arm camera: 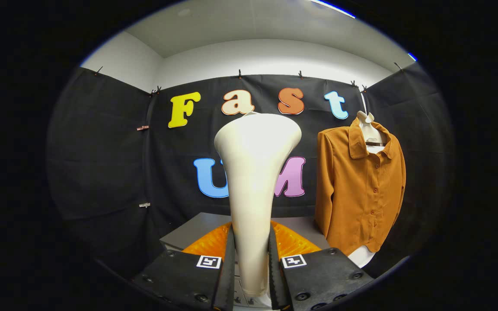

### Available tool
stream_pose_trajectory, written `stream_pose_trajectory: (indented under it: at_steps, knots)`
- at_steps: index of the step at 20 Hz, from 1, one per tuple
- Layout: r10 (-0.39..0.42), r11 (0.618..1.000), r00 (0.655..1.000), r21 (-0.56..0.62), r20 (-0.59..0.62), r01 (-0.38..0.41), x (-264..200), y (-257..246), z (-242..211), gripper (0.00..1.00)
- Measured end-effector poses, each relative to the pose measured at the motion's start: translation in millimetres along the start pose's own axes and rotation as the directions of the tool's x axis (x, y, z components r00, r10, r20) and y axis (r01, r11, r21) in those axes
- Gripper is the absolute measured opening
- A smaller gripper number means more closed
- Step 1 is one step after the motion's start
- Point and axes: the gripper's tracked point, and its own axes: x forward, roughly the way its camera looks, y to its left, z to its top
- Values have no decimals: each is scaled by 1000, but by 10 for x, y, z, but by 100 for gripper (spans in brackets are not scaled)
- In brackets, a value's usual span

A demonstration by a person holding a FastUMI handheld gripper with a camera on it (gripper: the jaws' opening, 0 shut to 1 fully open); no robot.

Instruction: Iron the clothes twice with a garment steamer, once on the left side and once on the right side.

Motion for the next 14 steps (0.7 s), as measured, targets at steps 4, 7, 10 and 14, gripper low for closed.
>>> stream_pose_trajectory:
  at_steps: [4, 7, 10, 14]
  knots:
    - [-4, 1000, 1000, -2, 2, 4, 25, -13, -1, 36]
    - [-7, 1000, 1000, -3, 4, 7, 41, -24, 8, 36]
    - [-9, 1000, 1000, -6, 8, 9, 63, -12, 18, 36]
    - [-8, 1000, 1000, -9, 8, 8, 90, 8, 16, 36]
